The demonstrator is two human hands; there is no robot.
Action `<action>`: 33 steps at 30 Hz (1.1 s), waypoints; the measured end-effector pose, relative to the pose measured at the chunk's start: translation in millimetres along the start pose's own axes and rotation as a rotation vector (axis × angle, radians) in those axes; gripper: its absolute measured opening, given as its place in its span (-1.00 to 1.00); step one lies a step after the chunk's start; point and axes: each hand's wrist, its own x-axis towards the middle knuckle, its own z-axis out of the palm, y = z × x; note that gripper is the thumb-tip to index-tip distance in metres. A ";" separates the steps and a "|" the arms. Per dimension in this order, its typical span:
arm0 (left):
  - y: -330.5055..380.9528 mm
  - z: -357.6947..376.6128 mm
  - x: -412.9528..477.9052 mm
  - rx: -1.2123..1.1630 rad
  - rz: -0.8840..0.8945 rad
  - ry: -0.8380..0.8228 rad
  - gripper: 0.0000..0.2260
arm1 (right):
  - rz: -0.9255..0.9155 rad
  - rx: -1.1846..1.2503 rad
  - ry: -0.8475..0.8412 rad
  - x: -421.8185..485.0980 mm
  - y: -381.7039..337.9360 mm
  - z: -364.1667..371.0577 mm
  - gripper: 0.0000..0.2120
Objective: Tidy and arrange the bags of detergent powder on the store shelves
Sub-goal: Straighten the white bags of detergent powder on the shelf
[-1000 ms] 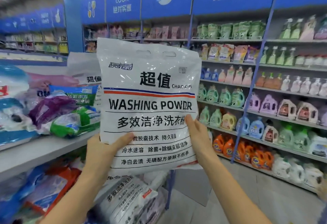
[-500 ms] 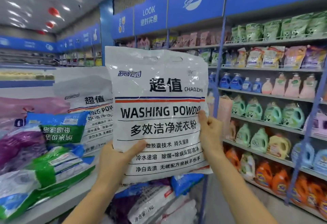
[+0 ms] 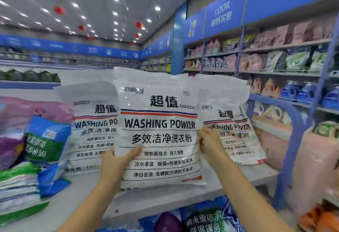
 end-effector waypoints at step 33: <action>-34.3 93.3 96.1 1.265 0.852 0.093 -0.47 | -0.762 -0.860 -0.040 75.4 65.8 -7.6 -0.32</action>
